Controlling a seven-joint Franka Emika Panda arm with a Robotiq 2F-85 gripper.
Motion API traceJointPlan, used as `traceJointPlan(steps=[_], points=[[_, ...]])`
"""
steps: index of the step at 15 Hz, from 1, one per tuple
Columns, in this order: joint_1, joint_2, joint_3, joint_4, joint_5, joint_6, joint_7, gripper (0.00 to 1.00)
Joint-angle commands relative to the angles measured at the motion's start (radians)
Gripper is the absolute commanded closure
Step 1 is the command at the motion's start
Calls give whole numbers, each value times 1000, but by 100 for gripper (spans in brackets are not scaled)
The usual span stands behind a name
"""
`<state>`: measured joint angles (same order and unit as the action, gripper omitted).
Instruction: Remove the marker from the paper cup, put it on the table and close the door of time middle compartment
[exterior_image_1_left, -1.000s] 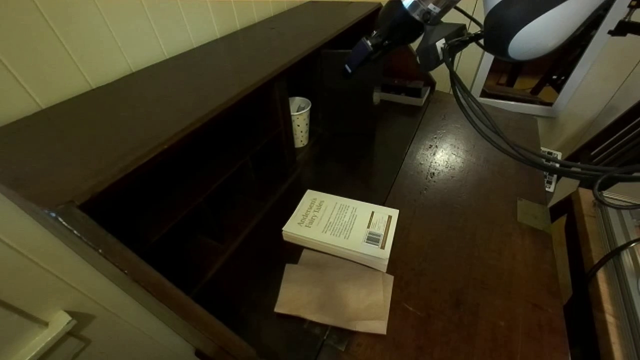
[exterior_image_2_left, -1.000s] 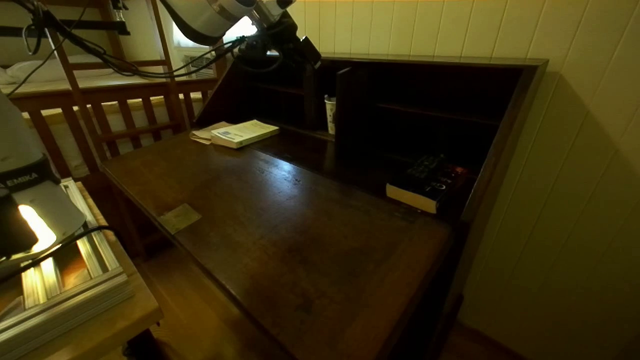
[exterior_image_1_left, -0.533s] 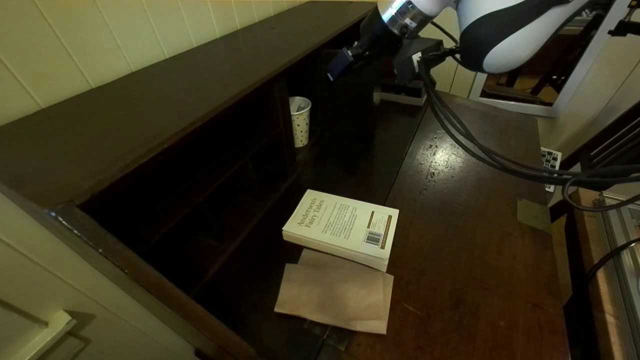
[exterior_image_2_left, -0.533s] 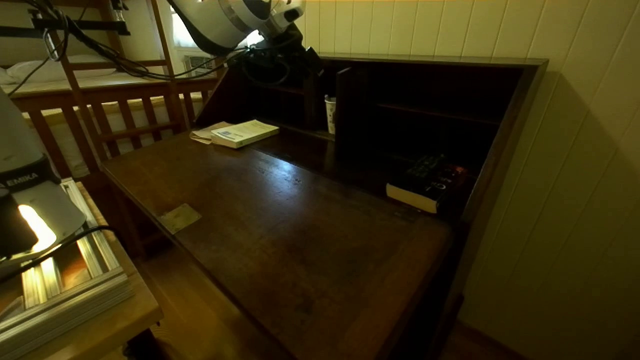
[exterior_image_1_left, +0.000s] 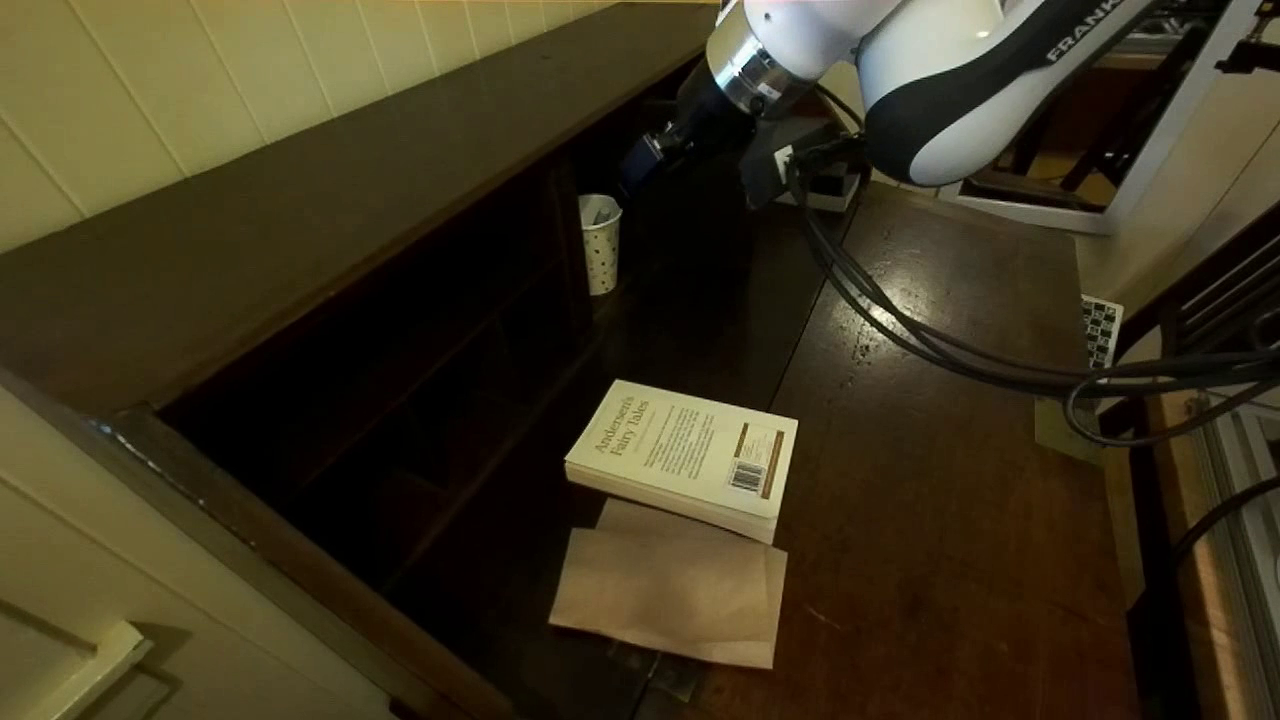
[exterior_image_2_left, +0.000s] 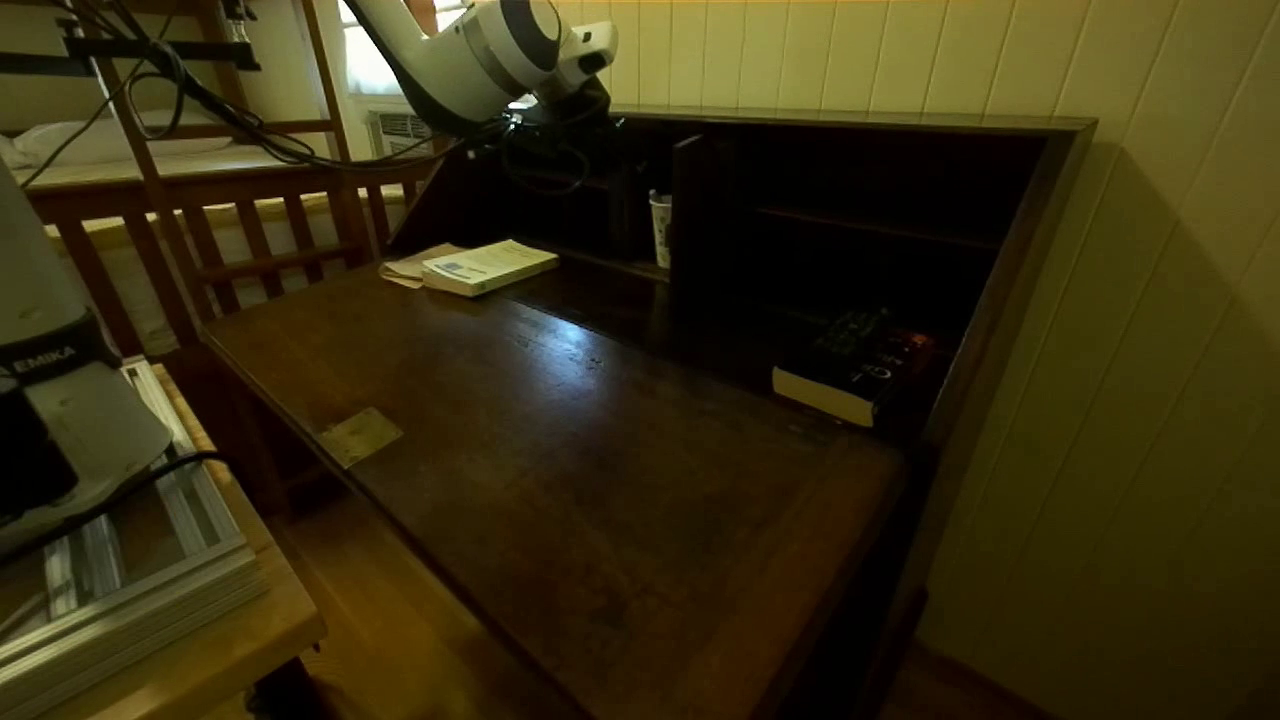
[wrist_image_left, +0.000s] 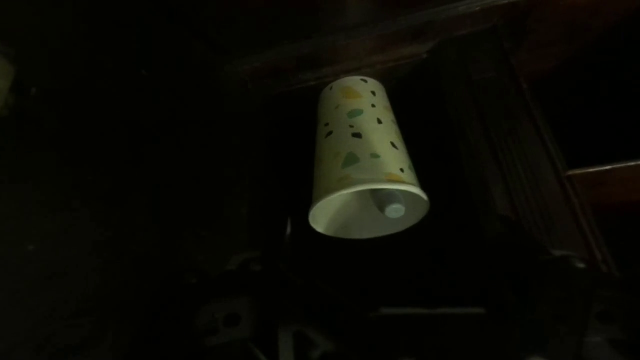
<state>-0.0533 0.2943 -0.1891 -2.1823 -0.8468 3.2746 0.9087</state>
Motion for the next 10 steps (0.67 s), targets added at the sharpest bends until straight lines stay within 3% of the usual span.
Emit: traceJointPlan(steps=[1, 10], points=[[64, 66, -71, 58, 5, 45, 30, 0], [133, 151, -159, 121, 45, 106, 35, 0]])
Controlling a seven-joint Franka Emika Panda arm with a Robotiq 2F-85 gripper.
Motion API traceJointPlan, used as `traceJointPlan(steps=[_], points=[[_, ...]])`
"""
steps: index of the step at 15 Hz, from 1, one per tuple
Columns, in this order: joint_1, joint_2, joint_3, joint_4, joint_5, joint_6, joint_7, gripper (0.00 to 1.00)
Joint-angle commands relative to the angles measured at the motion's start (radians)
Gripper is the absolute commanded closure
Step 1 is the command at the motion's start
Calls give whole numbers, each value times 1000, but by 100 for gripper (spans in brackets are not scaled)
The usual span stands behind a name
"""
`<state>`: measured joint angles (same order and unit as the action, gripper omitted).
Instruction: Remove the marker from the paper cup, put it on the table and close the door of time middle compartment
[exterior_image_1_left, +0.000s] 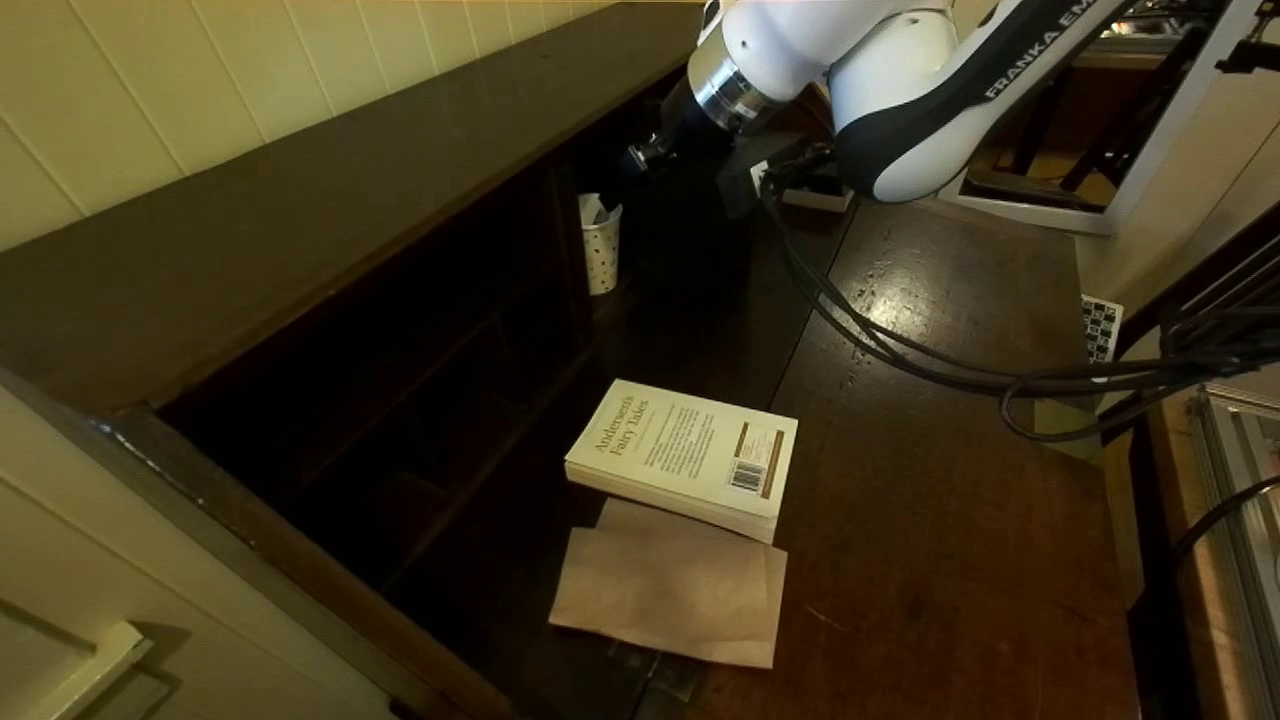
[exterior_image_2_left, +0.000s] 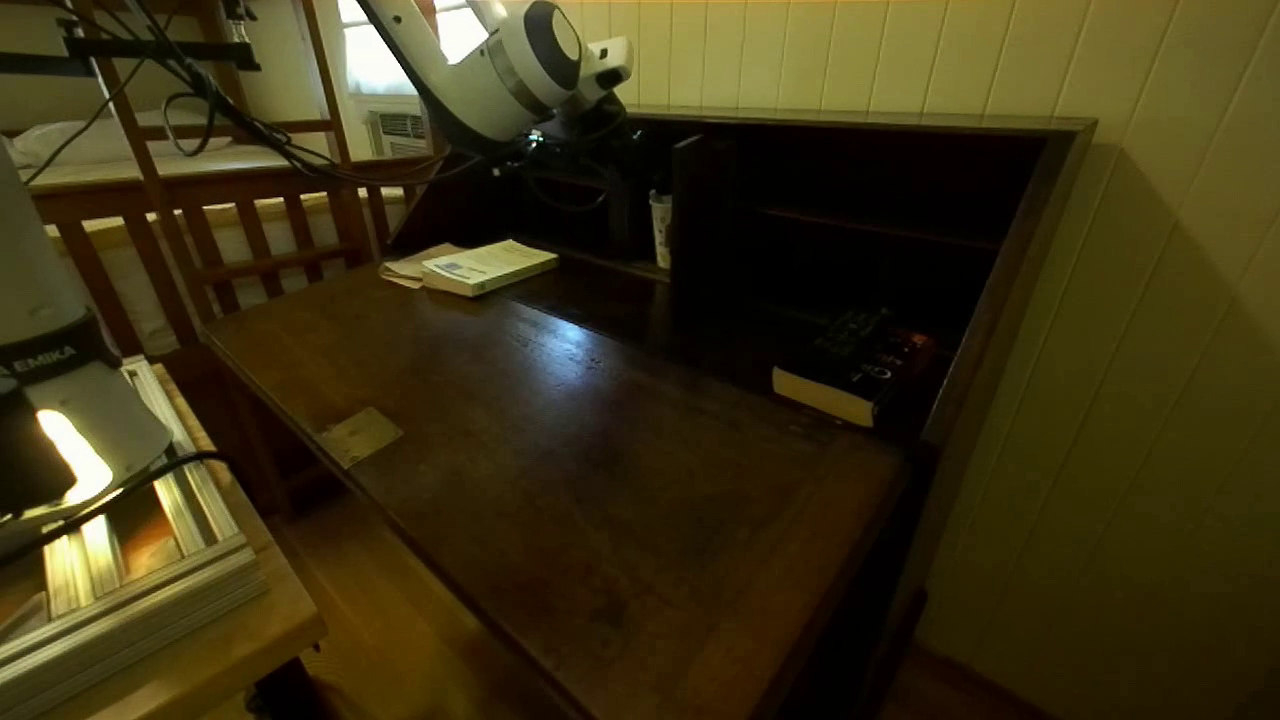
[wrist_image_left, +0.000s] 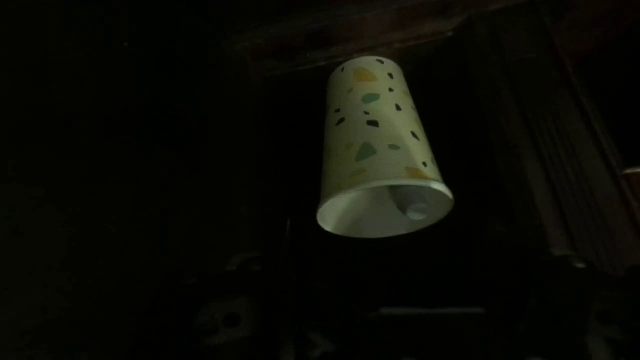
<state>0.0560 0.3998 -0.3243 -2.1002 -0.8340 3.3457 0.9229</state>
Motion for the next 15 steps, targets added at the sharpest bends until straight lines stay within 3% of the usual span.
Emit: traceJointPlan(steps=[1, 15], points=[[23, 53, -22, 43, 35, 39, 23, 0], [-7, 103, 15, 109, 31, 70, 42, 0]])
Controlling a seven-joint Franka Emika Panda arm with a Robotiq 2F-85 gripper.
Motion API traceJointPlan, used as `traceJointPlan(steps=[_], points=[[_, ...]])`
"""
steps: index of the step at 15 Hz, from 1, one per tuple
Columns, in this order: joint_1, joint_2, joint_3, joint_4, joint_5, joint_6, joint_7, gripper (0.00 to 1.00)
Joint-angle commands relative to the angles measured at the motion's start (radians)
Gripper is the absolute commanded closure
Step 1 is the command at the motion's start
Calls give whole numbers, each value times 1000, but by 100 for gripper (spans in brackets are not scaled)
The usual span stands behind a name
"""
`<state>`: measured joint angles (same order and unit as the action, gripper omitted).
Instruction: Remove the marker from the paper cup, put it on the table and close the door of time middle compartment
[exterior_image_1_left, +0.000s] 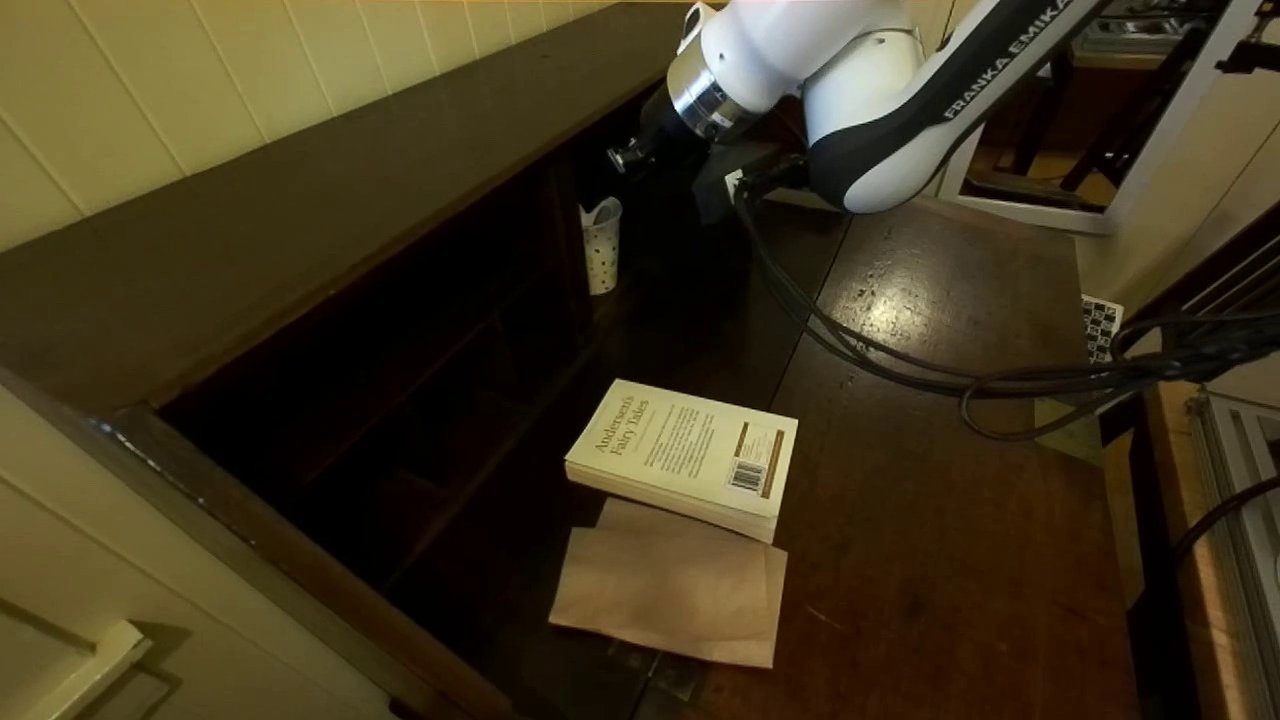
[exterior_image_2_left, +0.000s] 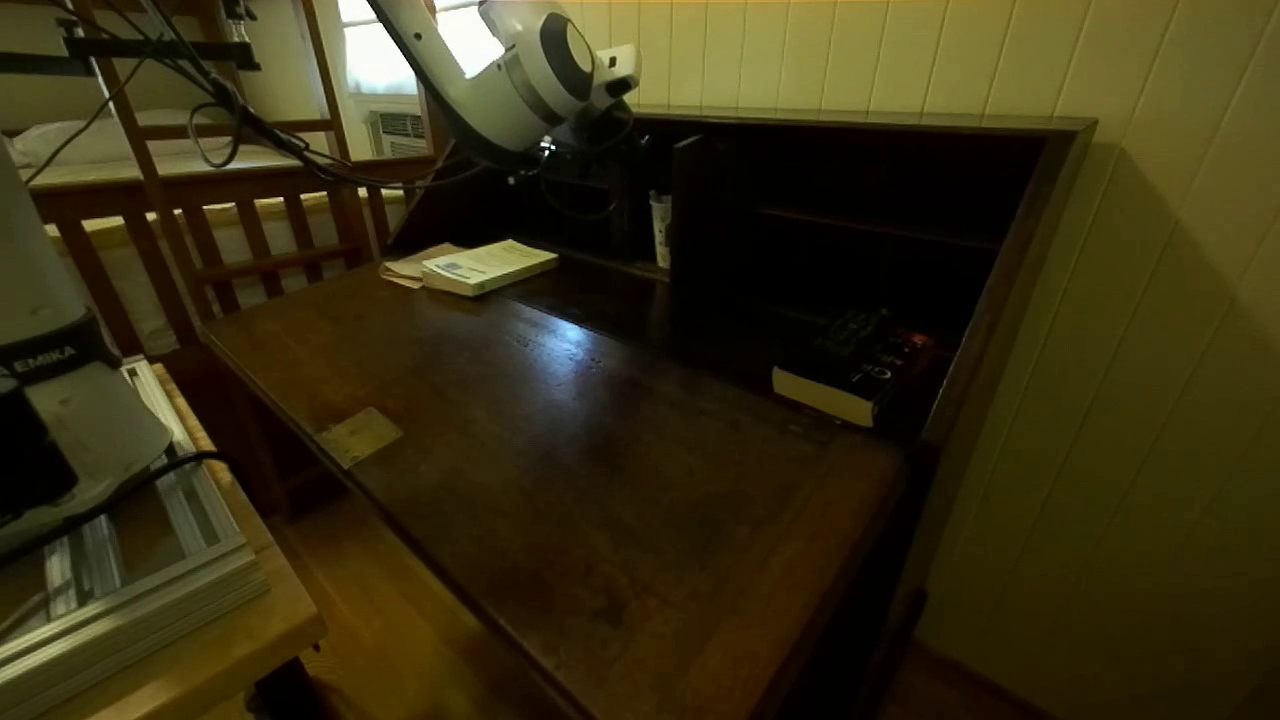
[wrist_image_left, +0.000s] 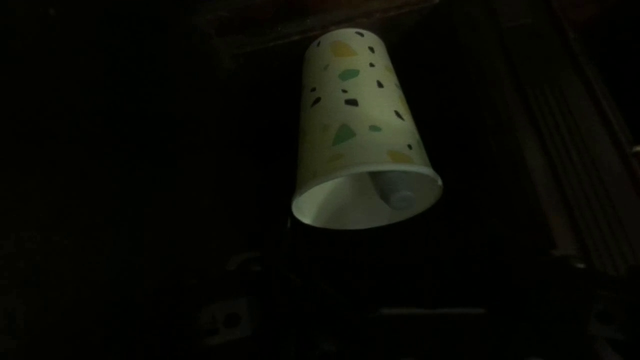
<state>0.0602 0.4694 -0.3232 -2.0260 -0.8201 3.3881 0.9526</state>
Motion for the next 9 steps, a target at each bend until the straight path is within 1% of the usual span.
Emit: traceJointPlan(steps=[1, 4, 7, 9], points=[[-15, 35, 20, 35, 17, 26, 14, 0], [-24, 39, 38, 34, 13, 22, 14, 0], [-25, 47, 41, 40, 16, 22, 14, 0], [-24, 50, 38, 47, 17, 21, 12, 2]])
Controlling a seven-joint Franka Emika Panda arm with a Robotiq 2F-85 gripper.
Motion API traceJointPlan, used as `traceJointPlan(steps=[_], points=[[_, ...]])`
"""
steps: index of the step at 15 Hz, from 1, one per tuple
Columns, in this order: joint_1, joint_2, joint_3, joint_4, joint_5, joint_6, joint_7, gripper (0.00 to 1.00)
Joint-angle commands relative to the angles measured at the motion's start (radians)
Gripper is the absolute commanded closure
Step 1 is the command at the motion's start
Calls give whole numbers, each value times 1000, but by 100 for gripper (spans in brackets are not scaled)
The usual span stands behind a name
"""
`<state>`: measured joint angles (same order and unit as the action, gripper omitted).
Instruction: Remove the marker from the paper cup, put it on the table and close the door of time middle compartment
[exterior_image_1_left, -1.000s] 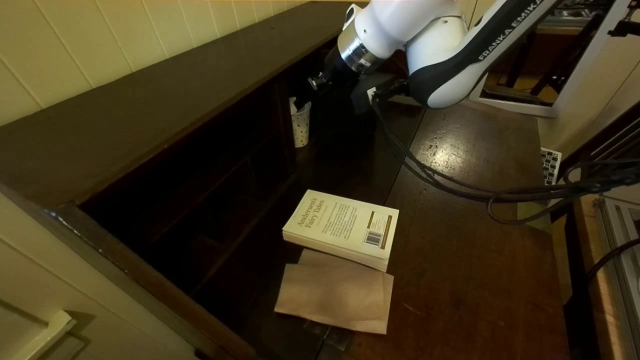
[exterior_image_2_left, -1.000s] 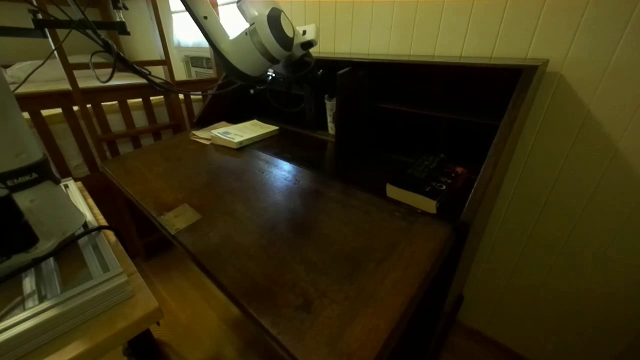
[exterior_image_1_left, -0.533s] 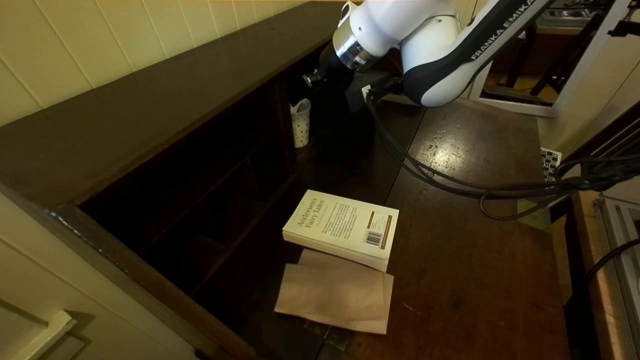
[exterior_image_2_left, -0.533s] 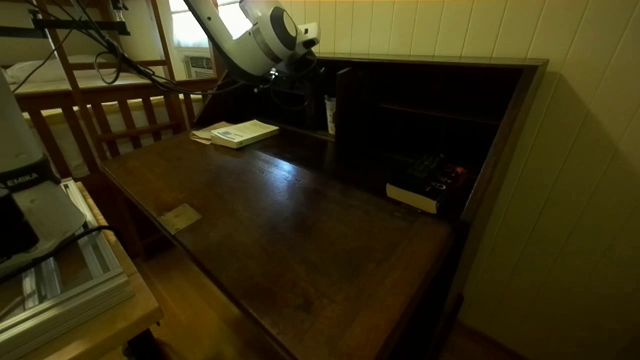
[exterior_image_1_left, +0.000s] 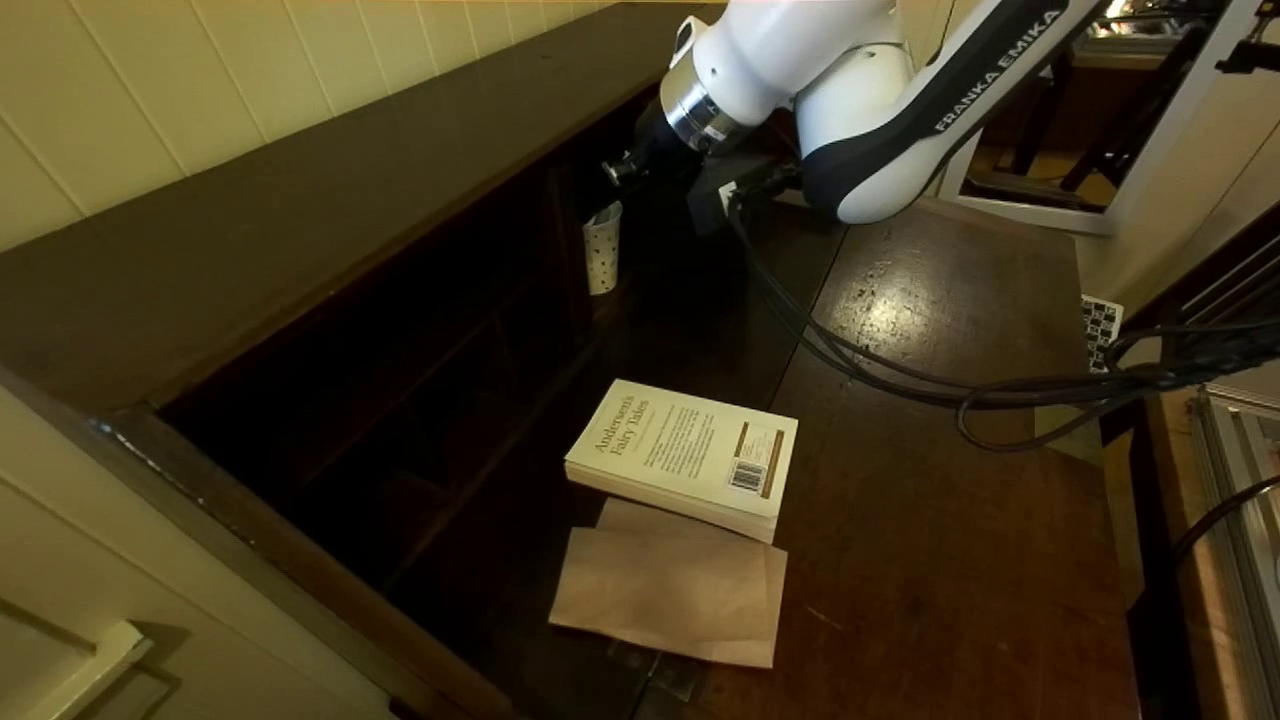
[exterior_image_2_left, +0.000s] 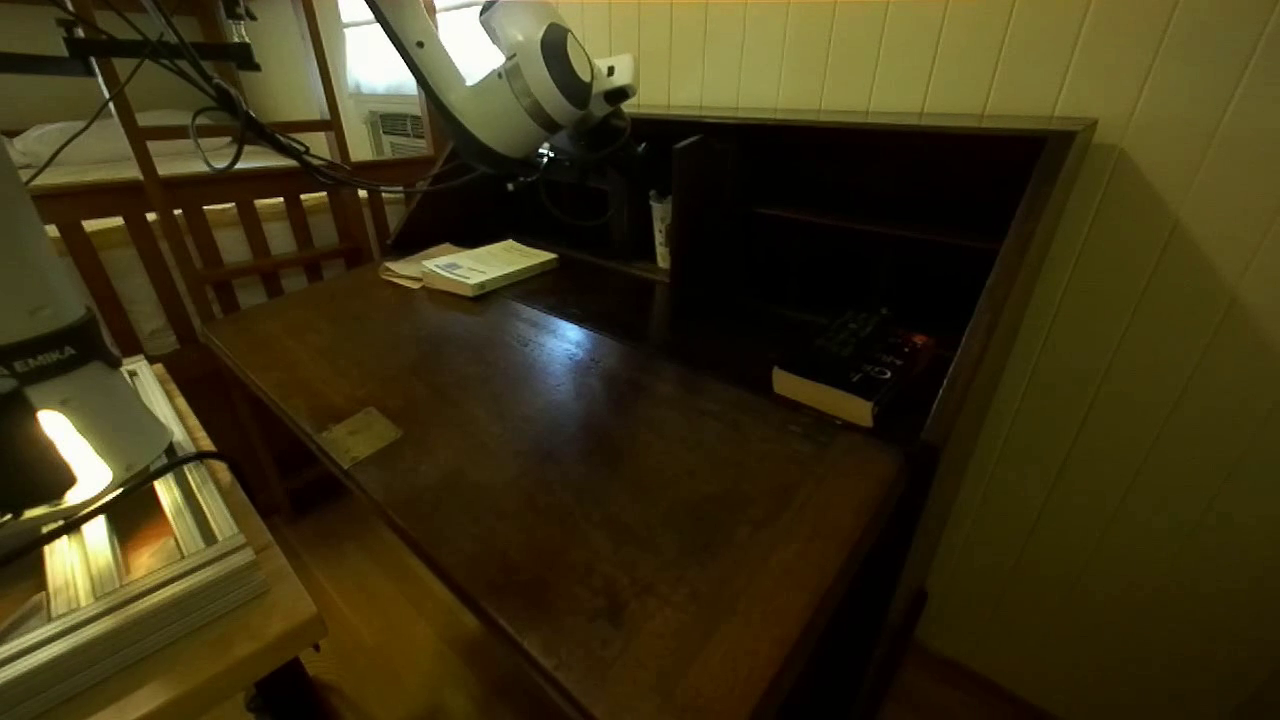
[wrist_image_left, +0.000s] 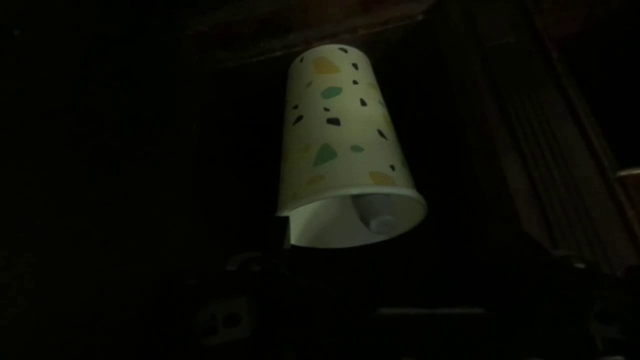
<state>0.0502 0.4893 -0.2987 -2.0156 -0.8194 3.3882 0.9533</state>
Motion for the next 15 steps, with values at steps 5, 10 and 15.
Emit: traceJointPlan(steps=[5, 10, 15], points=[[-17, 31, 14, 38, 15, 21, 12, 20], [-21, 31, 15, 41, 14, 21, 11, 28], [-25, 32, 24, 37, 11, 20, 11, 29]])
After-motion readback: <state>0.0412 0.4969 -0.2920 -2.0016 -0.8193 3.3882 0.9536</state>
